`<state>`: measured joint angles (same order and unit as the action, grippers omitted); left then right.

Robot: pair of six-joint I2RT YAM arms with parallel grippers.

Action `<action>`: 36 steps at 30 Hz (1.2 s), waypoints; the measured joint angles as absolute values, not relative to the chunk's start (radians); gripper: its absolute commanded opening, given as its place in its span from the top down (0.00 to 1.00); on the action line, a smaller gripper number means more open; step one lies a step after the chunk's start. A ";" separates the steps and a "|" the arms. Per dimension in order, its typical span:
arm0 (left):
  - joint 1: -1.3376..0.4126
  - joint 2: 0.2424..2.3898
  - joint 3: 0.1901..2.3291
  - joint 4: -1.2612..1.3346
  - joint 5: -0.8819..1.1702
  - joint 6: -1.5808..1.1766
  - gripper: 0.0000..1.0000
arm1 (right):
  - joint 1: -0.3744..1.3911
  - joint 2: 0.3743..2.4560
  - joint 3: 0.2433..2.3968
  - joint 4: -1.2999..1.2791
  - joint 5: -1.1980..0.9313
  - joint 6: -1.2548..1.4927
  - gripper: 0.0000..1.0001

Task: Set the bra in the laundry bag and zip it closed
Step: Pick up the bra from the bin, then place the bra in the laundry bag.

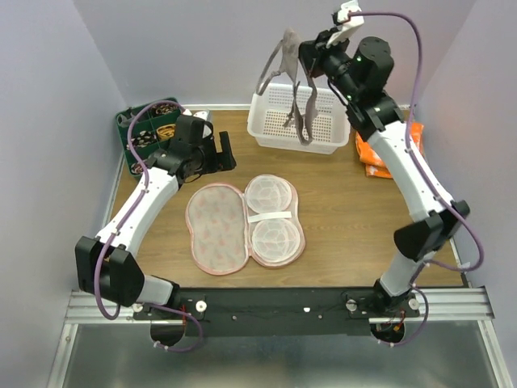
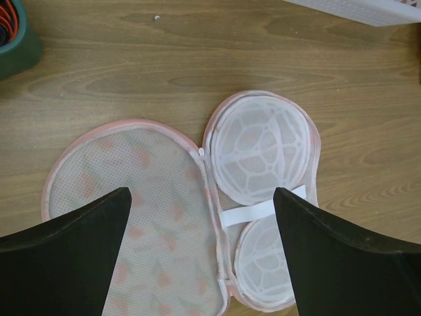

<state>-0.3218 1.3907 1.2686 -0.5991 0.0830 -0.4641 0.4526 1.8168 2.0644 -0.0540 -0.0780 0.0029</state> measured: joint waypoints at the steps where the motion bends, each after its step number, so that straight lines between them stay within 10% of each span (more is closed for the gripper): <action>1: -0.322 1.388 1.269 -0.599 0.083 -0.464 0.01 | 0.453 1.781 2.040 -0.063 -0.107 0.016 0.95; 16: -0.322 1.328 1.266 -0.601 0.088 -0.465 0.01 | 0.453 1.286 1.555 -0.183 -0.542 0.299 0.95; 36: -0.322 1.304 1.227 -0.599 0.157 -0.487 0.01 | 0.458 1.129 1.171 -0.281 -0.450 0.474 0.99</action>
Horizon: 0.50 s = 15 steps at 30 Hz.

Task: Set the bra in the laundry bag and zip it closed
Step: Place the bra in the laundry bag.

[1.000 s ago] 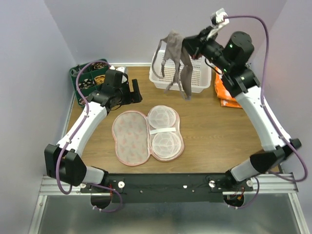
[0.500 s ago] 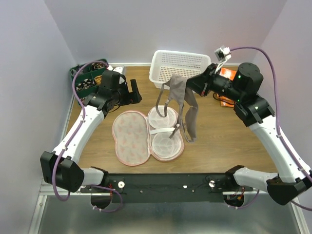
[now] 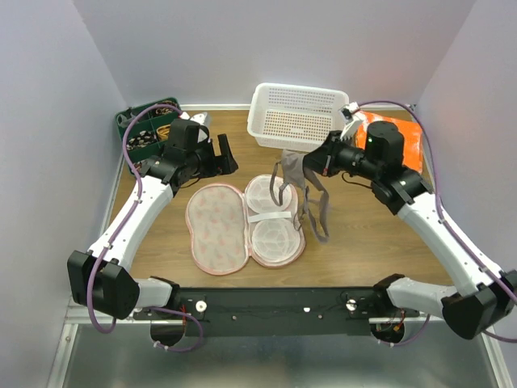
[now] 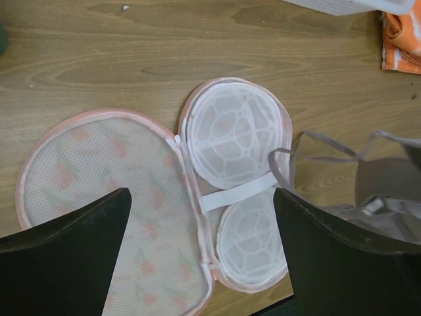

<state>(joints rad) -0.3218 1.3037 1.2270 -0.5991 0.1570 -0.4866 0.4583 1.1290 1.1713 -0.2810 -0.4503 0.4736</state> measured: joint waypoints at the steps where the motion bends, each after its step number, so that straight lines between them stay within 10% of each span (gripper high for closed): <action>1: -0.322 1.304 1.227 -0.599 0.161 -0.487 0.01 | 0.459 1.144 1.171 -0.282 -0.450 0.475 0.99; 7: -0.322 1.304 1.224 -0.599 0.173 -0.487 0.01 | 0.557 1.365 1.163 -0.284 -0.496 0.479 0.96; 10: -0.322 1.304 1.206 -0.598 0.173 -0.487 0.01 | 0.643 1.471 1.146 -0.285 -0.527 0.499 0.71; 11: -0.322 1.304 1.200 -0.600 0.172 -0.487 0.01 | 0.663 1.499 1.143 -0.285 -0.534 0.512 0.50; 15: -0.322 1.303 1.194 -0.601 0.168 -0.487 0.01 | 0.722 1.578 1.134 -0.297 -0.563 0.527 0.46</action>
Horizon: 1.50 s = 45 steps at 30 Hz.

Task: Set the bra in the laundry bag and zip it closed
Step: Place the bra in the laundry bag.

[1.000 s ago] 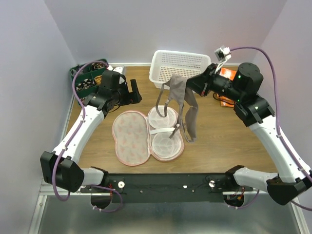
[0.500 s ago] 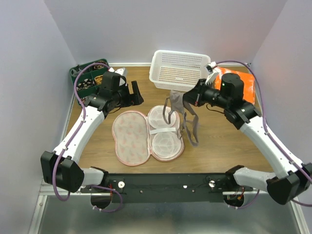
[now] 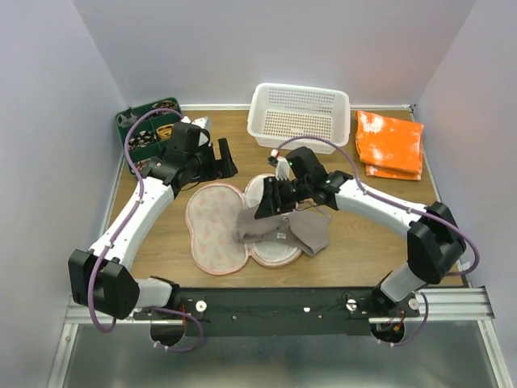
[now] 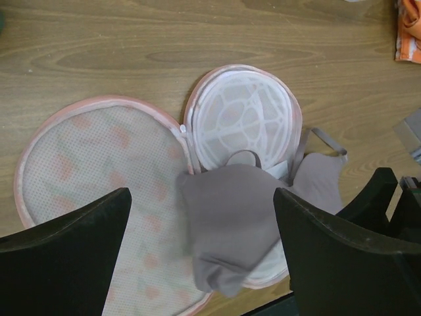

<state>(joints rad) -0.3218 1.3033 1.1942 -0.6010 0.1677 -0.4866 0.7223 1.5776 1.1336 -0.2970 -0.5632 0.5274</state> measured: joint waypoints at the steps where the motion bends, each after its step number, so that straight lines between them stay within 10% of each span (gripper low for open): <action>1: -0.322 1.303 1.194 -0.601 0.165 -0.487 0.01 | 0.727 1.582 1.133 -0.316 -0.554 0.531 0.44; 12: -0.322 1.294 1.164 -0.614 0.124 -0.479 0.01 | 0.726 1.423 1.240 -0.464 -0.296 0.531 0.48; 45: -0.322 1.255 1.008 -0.573 0.127 -0.503 0.01 | 0.775 1.735 1.214 -0.435 -0.417 0.500 0.47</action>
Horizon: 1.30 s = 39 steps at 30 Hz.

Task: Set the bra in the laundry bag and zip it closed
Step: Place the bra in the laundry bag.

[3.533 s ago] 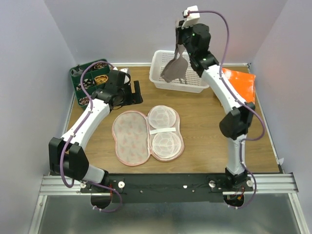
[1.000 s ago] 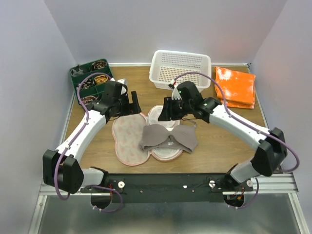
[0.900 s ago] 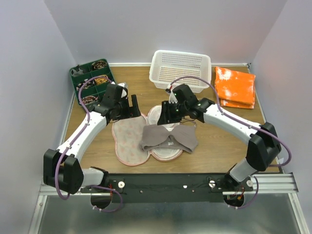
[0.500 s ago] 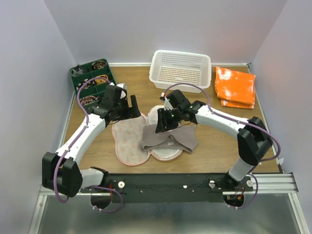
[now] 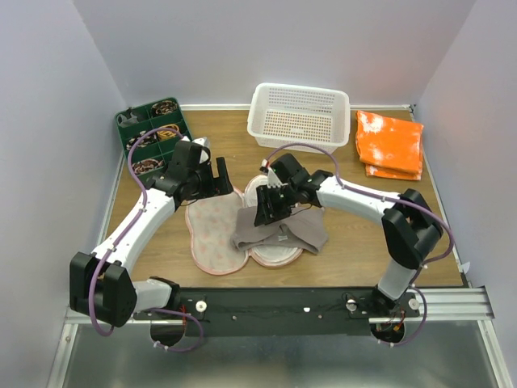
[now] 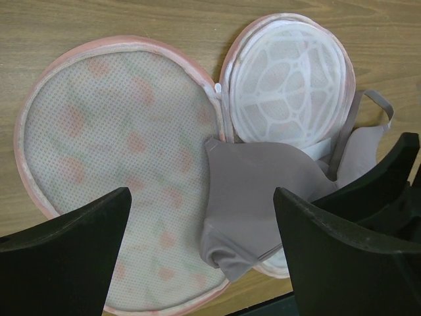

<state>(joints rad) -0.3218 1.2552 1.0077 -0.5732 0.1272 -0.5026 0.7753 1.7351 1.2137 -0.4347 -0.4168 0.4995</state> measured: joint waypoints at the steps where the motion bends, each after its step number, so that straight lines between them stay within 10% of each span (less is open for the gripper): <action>1: -0.321 1.255 1.008 -0.573 0.127 -0.503 0.01 | 0.776 1.740 1.212 -0.434 -0.417 0.499 0.47; 39: -0.322 1.237 1.008 -0.574 0.105 -0.502 0.01 | 0.805 1.867 1.304 -0.399 -0.291 0.541 0.42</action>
